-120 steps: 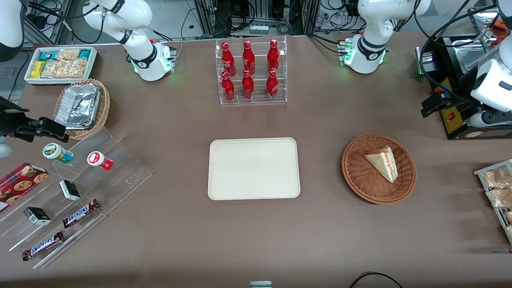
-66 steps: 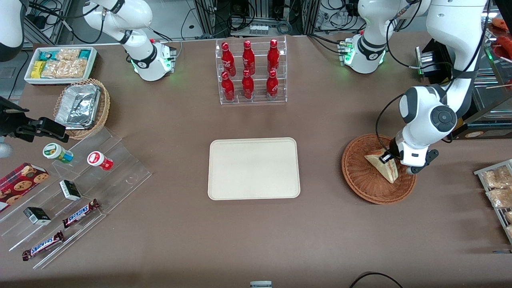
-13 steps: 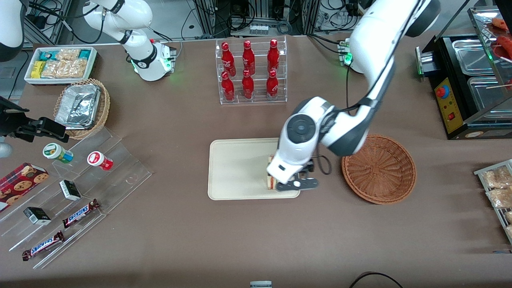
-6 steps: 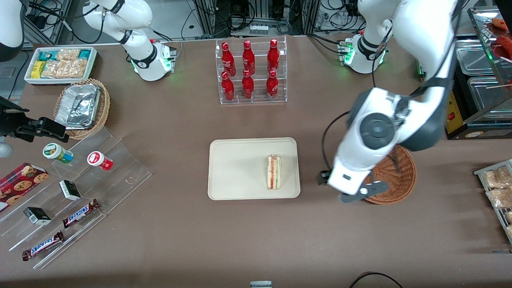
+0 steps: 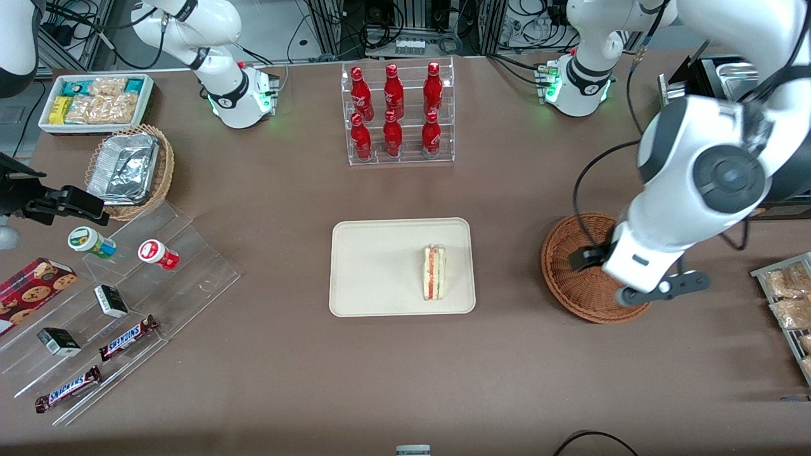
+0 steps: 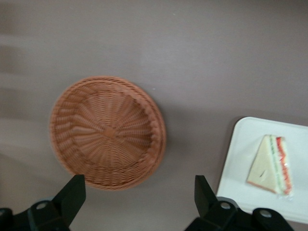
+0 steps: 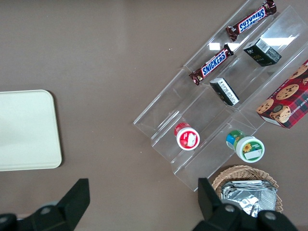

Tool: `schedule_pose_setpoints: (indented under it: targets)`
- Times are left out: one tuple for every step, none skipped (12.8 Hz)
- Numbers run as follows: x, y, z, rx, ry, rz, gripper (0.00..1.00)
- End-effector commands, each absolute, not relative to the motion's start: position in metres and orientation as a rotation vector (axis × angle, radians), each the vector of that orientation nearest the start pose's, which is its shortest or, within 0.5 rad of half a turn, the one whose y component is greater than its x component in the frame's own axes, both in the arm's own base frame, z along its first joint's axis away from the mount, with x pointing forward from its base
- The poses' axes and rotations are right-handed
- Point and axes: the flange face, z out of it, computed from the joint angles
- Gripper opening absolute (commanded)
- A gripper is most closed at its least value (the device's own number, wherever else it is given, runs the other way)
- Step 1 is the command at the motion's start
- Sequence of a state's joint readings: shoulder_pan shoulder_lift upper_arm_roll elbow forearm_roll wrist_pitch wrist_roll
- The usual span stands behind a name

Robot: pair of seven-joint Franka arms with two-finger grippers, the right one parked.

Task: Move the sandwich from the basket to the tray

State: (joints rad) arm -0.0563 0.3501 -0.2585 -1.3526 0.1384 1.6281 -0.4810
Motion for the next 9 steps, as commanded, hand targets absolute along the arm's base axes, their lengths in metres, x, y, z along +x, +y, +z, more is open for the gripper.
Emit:
schedule_pose_setpoints:
  targets:
    - [0.594,-0.127,0.555,-3.081,-0.174,0.115,1.0]
    - [0.584,-0.104,0.566,-3.085,-0.149,0.189,1.0]
    - [0.574,-0.09,0.576,-3.082,-0.098,0.23,1.0]
    - [0.563,-0.078,0.593,-3.083,-0.071,0.234,1.0]
    - [0.553,-0.07,0.604,-3.08,-0.076,0.251,1.0]
    - [0.544,-0.07,0.614,-3.082,-0.075,0.254,1.0]
    - [0.535,-0.069,0.621,-3.08,-0.075,0.261,1.0]
    - [0.525,-0.068,0.624,-3.078,-0.075,0.26,1.0]
    - [0.516,-0.068,0.625,-3.076,-0.073,0.26,1.0]
